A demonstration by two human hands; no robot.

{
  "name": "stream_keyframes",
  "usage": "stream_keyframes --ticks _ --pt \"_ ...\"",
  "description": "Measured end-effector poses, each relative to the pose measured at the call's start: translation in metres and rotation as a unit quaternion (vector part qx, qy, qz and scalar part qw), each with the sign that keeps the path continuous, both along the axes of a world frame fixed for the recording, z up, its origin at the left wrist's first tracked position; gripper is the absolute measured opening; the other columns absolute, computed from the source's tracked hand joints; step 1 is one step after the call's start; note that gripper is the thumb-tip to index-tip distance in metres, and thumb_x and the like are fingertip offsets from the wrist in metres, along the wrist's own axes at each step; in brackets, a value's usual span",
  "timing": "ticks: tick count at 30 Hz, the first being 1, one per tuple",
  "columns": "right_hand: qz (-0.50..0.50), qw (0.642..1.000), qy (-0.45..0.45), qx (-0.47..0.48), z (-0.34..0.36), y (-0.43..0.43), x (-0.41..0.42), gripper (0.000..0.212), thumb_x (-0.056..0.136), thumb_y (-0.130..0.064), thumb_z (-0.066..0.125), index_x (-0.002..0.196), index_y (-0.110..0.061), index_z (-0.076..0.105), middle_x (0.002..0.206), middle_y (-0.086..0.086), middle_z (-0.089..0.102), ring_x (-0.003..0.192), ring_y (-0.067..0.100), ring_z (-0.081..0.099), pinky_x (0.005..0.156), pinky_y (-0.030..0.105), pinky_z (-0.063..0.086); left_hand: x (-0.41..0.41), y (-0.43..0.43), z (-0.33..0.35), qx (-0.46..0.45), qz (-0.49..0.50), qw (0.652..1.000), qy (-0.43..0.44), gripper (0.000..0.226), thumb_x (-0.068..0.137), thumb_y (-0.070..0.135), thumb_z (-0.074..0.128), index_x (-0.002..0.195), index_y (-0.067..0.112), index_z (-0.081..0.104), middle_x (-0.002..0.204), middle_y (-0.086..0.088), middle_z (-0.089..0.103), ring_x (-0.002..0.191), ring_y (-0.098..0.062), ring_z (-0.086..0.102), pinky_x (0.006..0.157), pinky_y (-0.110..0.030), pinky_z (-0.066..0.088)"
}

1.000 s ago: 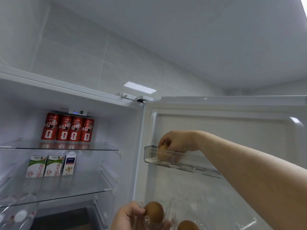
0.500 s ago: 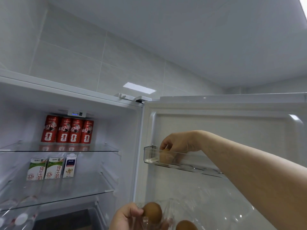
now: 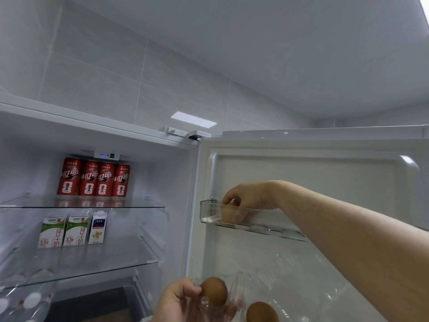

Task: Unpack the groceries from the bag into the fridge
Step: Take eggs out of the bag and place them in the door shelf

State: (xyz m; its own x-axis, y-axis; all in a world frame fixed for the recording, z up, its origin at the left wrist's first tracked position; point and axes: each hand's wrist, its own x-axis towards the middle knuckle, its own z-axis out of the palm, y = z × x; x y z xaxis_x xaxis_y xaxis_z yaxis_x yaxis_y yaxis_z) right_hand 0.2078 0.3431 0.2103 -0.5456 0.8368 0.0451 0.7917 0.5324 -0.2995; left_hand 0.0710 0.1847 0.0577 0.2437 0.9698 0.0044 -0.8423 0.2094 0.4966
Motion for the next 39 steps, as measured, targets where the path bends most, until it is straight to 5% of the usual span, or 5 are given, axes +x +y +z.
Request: stream_keyframes --ticks 11,19,25,36,39 --pt "-0.011 1.0 -0.005 0.012 -0.002 0.001 0.0 0.041 0.078 -0.003 0.078 0.117 -0.005 0.065 0.1 0.006 0.064 0.089 0.021 0.062 0.094 0.048 0.054 -0.002 0.004 -0.006 -0.024 -0.001 1.0 -0.003 0.043 0.066 0.001 0.028 0.058 -0.031 0.055 0.064 -0.039 0.059 0.037 -0.054 0.054 0.031 -0.06 0.04" --pt "-0.028 0.998 0.048 -0.021 0.006 -0.009 0.004 0.047 0.087 -0.003 0.07 0.13 -0.013 0.056 0.107 0.003 0.061 0.087 0.021 0.063 0.086 0.037 0.057 -0.012 0.016 -0.022 -0.017 -0.058 0.998 0.02 0.049 0.065 0.005 0.034 0.095 -0.026 0.057 0.085 -0.038 0.06 0.054 -0.054 0.061 0.05 -0.064 0.05" --pt "0.053 0.948 0.19 0.25 0.011 -0.088 0.005 0.01 0.085 -0.017 0.069 0.092 -0.024 0.07 0.084 -0.011 0.069 0.074 0.005 0.063 0.067 0.016 0.047 -0.014 0.007 -0.032 0.018 -0.131 0.991 0.033 0.037 0.064 0.008 0.045 0.098 -0.002 0.056 0.092 -0.029 0.052 0.071 -0.041 0.062 0.078 -0.066 0.048" --pt "0.147 0.974 -0.099 0.138 -0.054 -0.166 0.036 0.043 0.084 -0.037 0.071 0.126 -0.03 0.062 0.109 -0.019 0.061 0.103 0.003 0.06 0.089 0.019 0.049 0.028 -0.033 -0.019 0.03 -0.06 0.996 0.059 0.032 0.08 0.009 0.035 0.081 -0.006 0.063 0.081 -0.02 0.044 0.077 -0.037 0.053 0.1 -0.061 0.035" --pt "0.145 0.974 -0.13 0.118 -0.063 -0.172 0.048 0.048 0.085 -0.037 0.068 0.131 -0.033 0.058 0.12 -0.017 0.06 0.11 0.007 0.058 0.095 0.028 0.048 0.045 -0.047 -0.013 0.02 -0.054 0.996 0.064 0.036 0.079 0.011 0.032 0.091 -0.006 0.061 0.083 -0.021 0.043 0.073 -0.037 0.053 0.085 -0.062 0.045"
